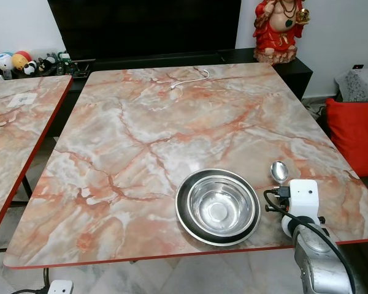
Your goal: Setting the table
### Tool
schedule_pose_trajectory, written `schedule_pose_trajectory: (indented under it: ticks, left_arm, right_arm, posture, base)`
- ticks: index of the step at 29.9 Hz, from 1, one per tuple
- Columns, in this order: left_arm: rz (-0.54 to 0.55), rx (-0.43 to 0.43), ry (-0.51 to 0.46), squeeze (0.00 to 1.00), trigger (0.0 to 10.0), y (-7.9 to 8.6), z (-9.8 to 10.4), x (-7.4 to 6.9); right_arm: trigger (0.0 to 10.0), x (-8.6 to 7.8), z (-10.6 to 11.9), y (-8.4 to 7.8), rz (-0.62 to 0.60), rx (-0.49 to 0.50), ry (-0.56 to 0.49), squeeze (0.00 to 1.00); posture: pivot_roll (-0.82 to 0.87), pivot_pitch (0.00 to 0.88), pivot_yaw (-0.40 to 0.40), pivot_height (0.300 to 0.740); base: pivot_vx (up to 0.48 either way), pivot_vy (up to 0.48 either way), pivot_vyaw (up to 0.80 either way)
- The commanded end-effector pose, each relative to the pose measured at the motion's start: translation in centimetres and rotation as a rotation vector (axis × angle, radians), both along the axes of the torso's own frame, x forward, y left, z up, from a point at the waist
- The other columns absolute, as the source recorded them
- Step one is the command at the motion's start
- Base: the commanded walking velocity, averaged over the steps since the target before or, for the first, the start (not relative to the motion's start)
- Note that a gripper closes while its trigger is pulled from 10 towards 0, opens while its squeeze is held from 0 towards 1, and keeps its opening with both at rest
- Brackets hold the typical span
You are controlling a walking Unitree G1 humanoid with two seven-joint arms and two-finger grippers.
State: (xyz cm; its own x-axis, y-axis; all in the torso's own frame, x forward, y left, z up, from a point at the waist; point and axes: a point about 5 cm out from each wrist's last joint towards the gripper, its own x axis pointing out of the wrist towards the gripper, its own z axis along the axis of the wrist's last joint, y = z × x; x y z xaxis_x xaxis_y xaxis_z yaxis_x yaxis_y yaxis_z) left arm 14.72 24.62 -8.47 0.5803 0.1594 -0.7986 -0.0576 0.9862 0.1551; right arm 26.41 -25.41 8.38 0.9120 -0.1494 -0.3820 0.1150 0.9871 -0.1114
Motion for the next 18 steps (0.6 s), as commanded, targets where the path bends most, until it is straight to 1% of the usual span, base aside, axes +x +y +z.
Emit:
schedule_pose_trajectory:
  ticks: [1, 3, 5, 9, 10, 14, 15, 16, 17, 18]
  left_arm:
    - [-0.017, 0.015, 0.019, 0.0, 10.0, 0.5, 0.0, -0.3]
    - [-0.019, 0.018, 0.022, 0.0, 10.0, 0.5, 0.0, -0.4]
    - [-0.018, 0.018, 0.022, 0.0, 10.0, 0.5, 0.0, -0.4]
    - [-0.016, 0.017, 0.023, 0.0, 10.0, 0.5, 0.0, -0.4]
    - [-0.016, 0.017, 0.024, 0.0, 10.0, 0.5, 0.0, -0.4]
    - [-0.016, 0.016, 0.025, 0.0, 10.0, 0.5, -0.1, -0.5]
    - [-0.015, 0.016, 0.026, 0.0, 10.0, 0.5, -0.1, -0.5]
    - [-0.014, 0.016, 0.026, 0.0, 10.0, 0.5, -0.1, -0.5]
    - [-0.014, 0.016, 0.025, 0.0, 10.0, 0.5, -0.1, -0.5]
    - [-0.014, 0.016, 0.025, 0.0, 10.0, 0.5, -0.1, -0.5]
  right_arm:
    - [10.0, 0.1, 0.1, 0.0, -0.009, 0.006, -0.008, 0.0]
    - [10.0, 0.2, -0.2, 0.5, 0.014, 0.016, -0.003, 0.0]
    - [10.0, 0.2, -0.5, 0.7, 0.017, 0.019, 0.003, 0.0]
    - [10.0, 0.2, -0.6, 0.6, 0.009, 0.015, 0.013, 0.0]
    - [10.0, 0.3, -0.7, 0.6, 0.01, 0.013, 0.015, 0.02]
    - [10.0, 0.2, -0.9, 0.6, 0.012, 0.006, 0.025, 0.04]
    - [10.0, 0.2, -0.9, 0.6, 0.012, 0.004, 0.028, 0.1]
    - [10.0, 0.2, -0.9, 0.5, 0.009, 0.001, 0.03, 0.14]
    - [10.0, 0.3, -0.9, 0.5, 0.007, 0.001, 0.027, 0.37]
    - [10.0, 0.3, -0.9, 0.5, 0.007, 0.001, 0.027, 0.37]
  posture:
    - [-0.08, 0.03, 0.039, 0.74]
    - [-0.08, 0.029, 0.039, 0.74]
    - [-0.08, 0.029, 0.037, 0.74]
    - [-0.08, 0.031, 0.037, 0.74]
    - [-0.08, 0.03, 0.037, 0.74]
    - [-0.07, 0.031, 0.035, 0.74]
    - [-0.07, 0.031, 0.035, 0.74]
    - [-0.07, 0.03, 0.036, 0.74]
    - [-0.08, 0.03, 0.036, 0.74]
    - [-0.08, 0.03, 0.036, 0.74]
  base:
    - [0.0, 0.0, 0.0]
    - [0.0, 0.0, 0.0]
    - [0.0, 0.0, 0.0]
    - [0.0, 0.0, 0.0]
    - [0.0, 0.0, 0.0]
    - [0.0, 0.0, 0.0]
    - [0.0, 0.0, 0.0]
    - [0.0, 0.0, 0.0]
    - [0.0, 0.0, 0.0]
    - [0.0, 0.0, 0.0]
